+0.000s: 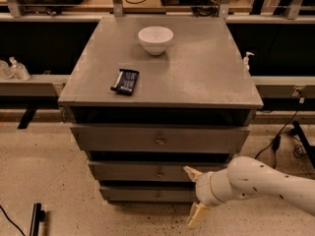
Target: Open middle drawer
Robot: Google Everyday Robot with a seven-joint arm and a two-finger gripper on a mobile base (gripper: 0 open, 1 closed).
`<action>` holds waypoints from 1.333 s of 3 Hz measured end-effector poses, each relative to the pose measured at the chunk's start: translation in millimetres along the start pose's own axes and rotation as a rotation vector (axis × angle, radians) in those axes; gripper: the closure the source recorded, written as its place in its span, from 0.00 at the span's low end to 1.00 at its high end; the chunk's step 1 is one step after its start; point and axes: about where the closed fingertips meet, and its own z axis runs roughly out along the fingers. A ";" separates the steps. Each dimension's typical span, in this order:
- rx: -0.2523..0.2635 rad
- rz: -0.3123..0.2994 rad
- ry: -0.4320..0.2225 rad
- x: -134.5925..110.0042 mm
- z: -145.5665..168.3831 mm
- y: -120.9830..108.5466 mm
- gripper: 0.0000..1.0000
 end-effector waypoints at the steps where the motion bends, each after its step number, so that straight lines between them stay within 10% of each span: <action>1: 0.024 -0.010 0.112 44.1 31.8 -37.5 0.00; 4: -0.018 -0.008 0.100 73.6 88.6 -85.2 0.00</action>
Offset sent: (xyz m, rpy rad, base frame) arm 0.1294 -0.0389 -0.1447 -0.1844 0.0191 0.0450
